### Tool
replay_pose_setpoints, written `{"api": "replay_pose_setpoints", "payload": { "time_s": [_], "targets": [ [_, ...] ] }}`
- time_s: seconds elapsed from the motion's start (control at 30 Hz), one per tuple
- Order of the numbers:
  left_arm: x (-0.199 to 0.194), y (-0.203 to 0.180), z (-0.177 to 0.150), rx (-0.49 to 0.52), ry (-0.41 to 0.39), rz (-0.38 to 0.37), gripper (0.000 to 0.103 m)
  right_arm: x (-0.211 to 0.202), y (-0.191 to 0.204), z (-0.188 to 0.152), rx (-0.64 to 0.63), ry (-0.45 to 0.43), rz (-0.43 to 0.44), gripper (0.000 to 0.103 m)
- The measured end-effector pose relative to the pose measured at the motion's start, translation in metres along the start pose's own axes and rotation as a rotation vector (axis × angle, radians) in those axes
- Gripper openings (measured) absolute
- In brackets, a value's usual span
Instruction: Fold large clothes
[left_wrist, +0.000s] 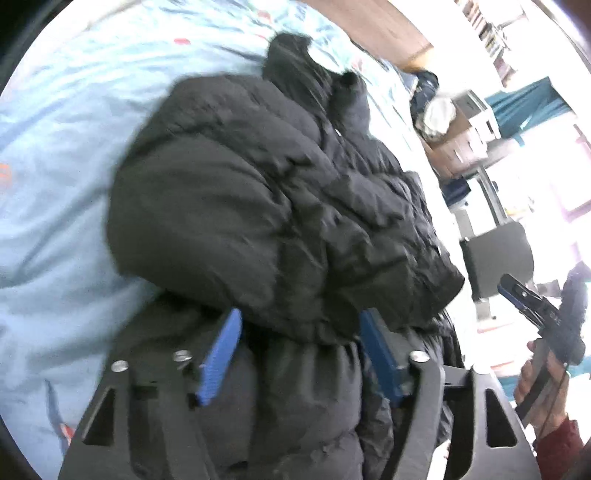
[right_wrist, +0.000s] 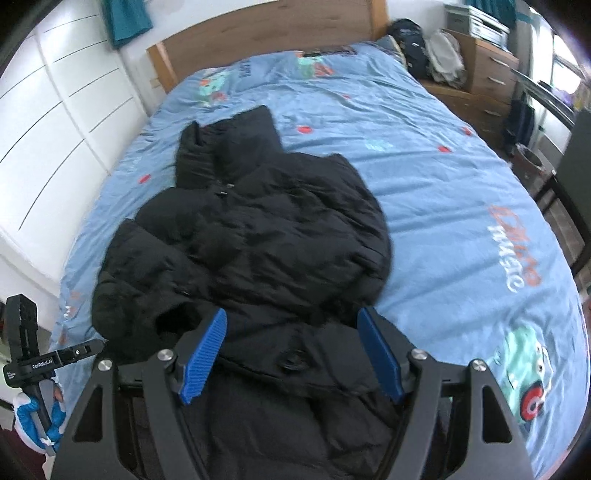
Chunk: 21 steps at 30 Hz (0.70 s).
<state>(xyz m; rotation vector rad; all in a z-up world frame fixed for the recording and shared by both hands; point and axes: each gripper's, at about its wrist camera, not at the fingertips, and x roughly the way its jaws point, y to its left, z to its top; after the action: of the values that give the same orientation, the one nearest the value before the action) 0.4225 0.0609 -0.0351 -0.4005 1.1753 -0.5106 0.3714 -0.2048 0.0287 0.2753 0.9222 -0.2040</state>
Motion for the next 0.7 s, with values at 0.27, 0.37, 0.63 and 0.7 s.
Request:
{"api": "replay_pose_setpoints", "payload": {
  "time_s": [0.27, 0.37, 0.63, 0.7],
  "targets": [
    [-0.004, 0.008, 0.029, 0.059, -0.083, 0.125, 0.07, 0.018, 0.084, 0.019, -0.161, 0.005, 0.119, 0.073],
    [0.003, 0.008, 0.042, 0.071, -0.101, 0.156, 0.07, 0.029, 0.113, 0.021, -0.22, 0.016, 0.168, 0.073],
    [0.044, 0.019, 0.069, 0.105, -0.107, 0.243, 0.07, 0.082, 0.153, 0.004, -0.34, 0.098, 0.223, 0.073],
    [0.056, 0.027, 0.068, 0.103, -0.097, 0.27, 0.07, 0.098, 0.153, -0.004, -0.356, 0.128, 0.218, 0.073]
  ]
}}
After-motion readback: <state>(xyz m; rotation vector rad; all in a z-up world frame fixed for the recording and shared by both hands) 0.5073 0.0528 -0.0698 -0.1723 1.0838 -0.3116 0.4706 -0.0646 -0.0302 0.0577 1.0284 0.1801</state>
